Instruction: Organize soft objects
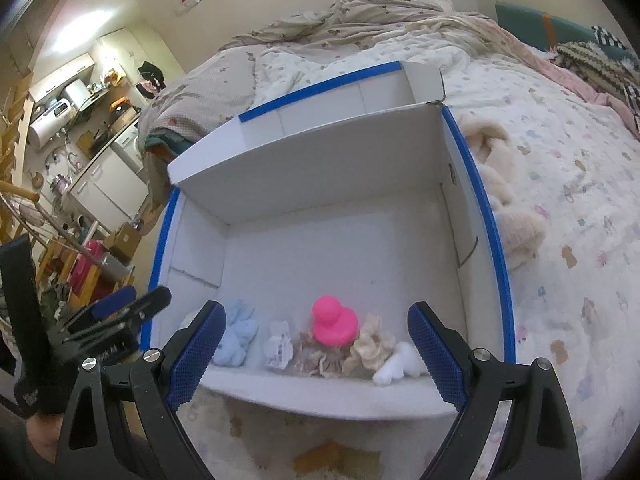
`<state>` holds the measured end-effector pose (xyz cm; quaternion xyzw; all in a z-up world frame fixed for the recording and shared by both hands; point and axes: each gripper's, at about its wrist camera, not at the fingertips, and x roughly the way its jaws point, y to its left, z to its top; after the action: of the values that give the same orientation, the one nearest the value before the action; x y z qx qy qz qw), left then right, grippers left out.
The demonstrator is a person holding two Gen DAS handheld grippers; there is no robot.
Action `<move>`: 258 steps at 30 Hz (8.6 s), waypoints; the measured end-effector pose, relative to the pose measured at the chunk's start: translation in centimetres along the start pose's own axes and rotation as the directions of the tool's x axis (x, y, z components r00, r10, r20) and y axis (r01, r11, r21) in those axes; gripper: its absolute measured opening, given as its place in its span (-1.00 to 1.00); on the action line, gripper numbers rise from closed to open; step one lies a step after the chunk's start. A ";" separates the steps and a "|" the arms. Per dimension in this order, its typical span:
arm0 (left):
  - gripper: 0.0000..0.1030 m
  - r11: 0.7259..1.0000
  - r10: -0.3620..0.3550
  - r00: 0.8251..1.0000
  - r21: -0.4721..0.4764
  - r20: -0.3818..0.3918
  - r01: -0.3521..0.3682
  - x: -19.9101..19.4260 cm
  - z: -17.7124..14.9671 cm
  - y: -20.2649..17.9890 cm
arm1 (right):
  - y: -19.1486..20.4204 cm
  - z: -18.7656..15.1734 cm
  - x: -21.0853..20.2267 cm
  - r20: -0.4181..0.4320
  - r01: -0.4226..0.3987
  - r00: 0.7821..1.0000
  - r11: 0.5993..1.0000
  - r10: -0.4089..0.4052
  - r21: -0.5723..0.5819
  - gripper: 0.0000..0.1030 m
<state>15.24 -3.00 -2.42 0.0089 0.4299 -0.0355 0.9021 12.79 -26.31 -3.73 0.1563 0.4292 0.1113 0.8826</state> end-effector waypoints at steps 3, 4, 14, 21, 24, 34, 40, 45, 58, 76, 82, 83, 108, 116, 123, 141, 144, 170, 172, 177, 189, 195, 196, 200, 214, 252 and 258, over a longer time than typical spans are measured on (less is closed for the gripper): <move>0.39 1.000 0.011 1.000 -0.002 0.007 -0.011 -0.9 -0.5 0.4 | 0.4 -0.9 -0.7 -0.007 0.007 1.000 1.000 -0.007 -0.028 0.91; 0.39 1.000 0.012 1.000 -0.003 0.006 -0.012 -1.1 -0.8 0.5 | 0.3 -1.2 -0.9 -0.010 0.007 1.000 0.999 -0.007 -0.031 0.91; 0.39 1.000 0.010 0.999 -0.007 -0.043 -0.010 -2.6 -4.7 0.7 | -0.8 -4.8 -1.9 -0.091 0.010 0.996 0.999 -0.014 -0.048 0.91; 0.39 1.000 0.008 0.997 0.019 -0.080 -0.006 -2.5 -6.9 -0.5 | -3.4 -6.3 -0.2 -0.223 0.113 0.968 0.993 -0.115 -0.026 0.91; 0.39 0.999 0.014 0.996 0.031 -0.086 -0.011 -2.2 -7.2 -0.8 | -4.0 -7.2 1.3 -0.307 0.160 0.937 0.986 -0.168 -0.049 0.91; 0.39 0.999 -0.025 0.991 0.032 -0.135 0.029 -1.1 -7.3 -0.7 | 0.2 -12.0 8.0 -0.512 0.095 0.807 0.921 -0.294 -0.379 0.40; 0.39 0.999 -0.036 0.989 0.029 -0.143 0.041 -0.7 -7.4 -1.1 | 1.4 -12.9 10.0 -0.512 0.068 0.795 0.886 -0.325 -0.458 0.04; 0.39 0.997 -0.066 0.981 0.033 -0.180 0.073 -0.1 -7.7 -1.6 | 2.6 -12.7 9.7 -0.499 0.029 0.812 0.876 -0.301 -0.481 -0.59; 0.39 0.977 -0.143 0.958 0.120 -0.248 0.176 1.0 -9.4 -5.0 | -1.3 -9.3 3.2 -0.391 0.114 0.896 0.959 -0.213 -0.260 -0.70; -0.82 0.854 -0.186 0.861 0.355 -0.474 0.380 7.2 -14.3 -13.5 | -4.9 -7.9 1.5 -0.365 0.174 0.907 0.976 -0.212 -0.133 -0.70; -0.90 0.866 -0.207 0.850 0.313 -0.484 0.390 7.0 -13.8 -12.5 | -3.8 -7.7 2.2 -0.366 0.155 0.908 0.976 -0.203 -0.155 -0.70; -0.91 0.871 -0.205 0.852 0.307 -0.482 0.383 6.9 -13.8 -12.3 | -3.5 -7.7 2.2 -0.364 0.151 0.910 0.976 -0.199 -0.156 -0.70; -0.91 0.993 0.003 0.979 0.114 -0.205 0.021 -2.1 -11.5 -2.8 | 1.3 -7.3 -2.7 -0.254 -0.057 0.967 0.962 -0.013 -0.267 -0.70; -0.91 0.998 0.042 0.997 0.056 -0.064 -0.038 -6.6 -10.2 -1.1 | 4.0 -6.0 -5.6 -0.106 -0.148 0.987 0.937 0.120 -0.315 -0.70; -0.91 0.999 0.044 0.998 0.010 0.046 -0.044 -9.5 -7.4 0.3 | 4.2 -4.5 -7.4 0.024 -0.118 0.991 0.943 0.132 -0.310 -0.70; -0.91 0.999 0.041 0.997 0.012 0.064 -0.042 -6.3 -0.7 -0.1 | 2.8 -1.4 -6.0 0.087 -0.054 0.993 0.964 0.079 -0.261 -0.69; -0.91 0.999 0.034 0.998 0.024 0.058 -0.035 -5.4 0.2 -0.7 | 2.4 -0.5 -5.3 0.088 -0.039 0.994 0.970 0.062 -0.239 -0.69; -0.88 0.998 -0.028 0.997 0.058 -0.078 0.033 5.5 1.1 -2.5 | 0.3 0.3 5.1 -0.161 0.059 0.984 0.989 -0.081 -0.134 -0.66; -0.87 0.997 -0.035 0.995 0.063 -0.088 0.041 6.0 1.1 -2.7 | 0.2 0.2 5.3 -0.170 0.063 0.982 0.989 -0.085 -0.132 -0.66; -0.87 0.996 -0.054 0.994 0.062 -0.090 0.059 6.3 0.9 -2.9 | -0.2 0.0 5.8 -0.191 0.070 0.977 0.990 -0.092 -0.121 -0.59; -0.32 0.996 -0.051 0.994 0.064 -0.097 0.058 6.2 0.5 -3.3 | -0.2 0.2 5.4 -0.173 0.052 0.982 0.993 -0.071 -0.110 -0.59; 0.19 0.998 -0.022 0.999 0.056 -0.042 0.024 5.1 0.7 -3.1 | -0.3 0.2 5.4 -0.166 0.056 0.983 0.993 -0.072 -0.102 -0.59; 0.20 0.998 -0.024 0.999 0.054 -0.035 0.026 4.9 0.8 -3.0 | -0.3 0.3 5.4 -0.165 0.056 0.984 0.994 -0.071 -0.096 -0.59; 0.21 0.999 -0.032 0.999 0.038 -0.027 0.033 4.4 1.0 -2.5 | -0.3 0.5 5.1 -0.155 0.050 0.986 0.996 -0.062 -0.079 -0.58; 0.22 1.000 -0.001 1.000 -0.028 0.002 0.001 1.1 0.5 0.2 | 0.4 0.8 3.5 -0.077 0.040 0.996 0.999 -0.040 -0.008 0.89; 0.92 0.998 0.055 0.976 -0.047 0.208 -0.046 -9.0 -5.4 2.3 | 3.8 -4.8 -6.5 0.264 0.133 0.960 0.984 -0.098 -0.118 1.00; 0.92 0.997 0.039 0.977 -0.067 0.211 -0.025 -8.8 -5.0 2.8 | 4.2 -4.5 -6.4 0.285 0.149 0.953 0.979 -0.105 -0.137 1.00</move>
<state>6.06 0.48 1.18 -0.0170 0.3320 -0.0078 0.9431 5.04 -23.74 -0.18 0.0723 0.3007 0.0648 0.9488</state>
